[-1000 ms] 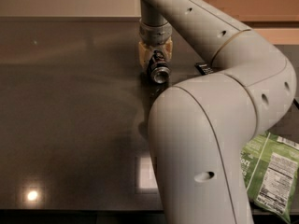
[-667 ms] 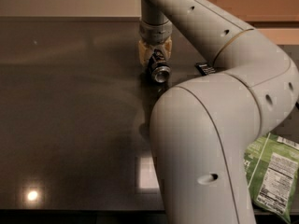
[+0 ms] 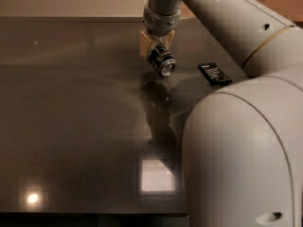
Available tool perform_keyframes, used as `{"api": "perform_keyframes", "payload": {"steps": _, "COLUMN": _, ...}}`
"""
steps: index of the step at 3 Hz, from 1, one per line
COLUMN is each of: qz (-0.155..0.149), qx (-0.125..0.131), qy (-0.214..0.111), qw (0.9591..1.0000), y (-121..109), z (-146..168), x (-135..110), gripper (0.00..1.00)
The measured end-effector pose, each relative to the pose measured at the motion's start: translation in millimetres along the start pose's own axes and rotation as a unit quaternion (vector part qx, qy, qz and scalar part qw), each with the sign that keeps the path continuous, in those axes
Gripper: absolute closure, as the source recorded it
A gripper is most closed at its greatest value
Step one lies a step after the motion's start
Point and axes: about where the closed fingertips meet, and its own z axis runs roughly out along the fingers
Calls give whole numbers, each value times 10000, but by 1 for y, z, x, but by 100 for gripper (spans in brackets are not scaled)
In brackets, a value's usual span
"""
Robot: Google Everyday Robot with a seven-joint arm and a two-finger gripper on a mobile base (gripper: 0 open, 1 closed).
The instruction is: Place pepsi can upright
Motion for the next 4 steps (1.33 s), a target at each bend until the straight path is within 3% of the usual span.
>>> {"api": "perform_keyframes", "payload": {"steps": 1, "qz": -608, "qx": -242, "qy": -709, "qw": 9953, "y": 17, "z": -27, "x": 4, "gripper": 100}}
{"api": "perform_keyframes", "payload": {"steps": 2, "qz": -1201, "qx": -531, "qy": -1590, "qw": 9785, "y": 38, "z": -48, "x": 12, "gripper": 100}}
{"api": "perform_keyframes", "payload": {"steps": 3, "qz": -1579, "qx": -847, "qy": -2513, "qw": 9512, "y": 53, "z": -62, "x": 16, "gripper": 100}}
{"api": "perform_keyframes", "payload": {"steps": 4, "qz": -1793, "qx": -1091, "qy": -3389, "qw": 9171, "y": 62, "z": -78, "x": 17, "gripper": 100}}
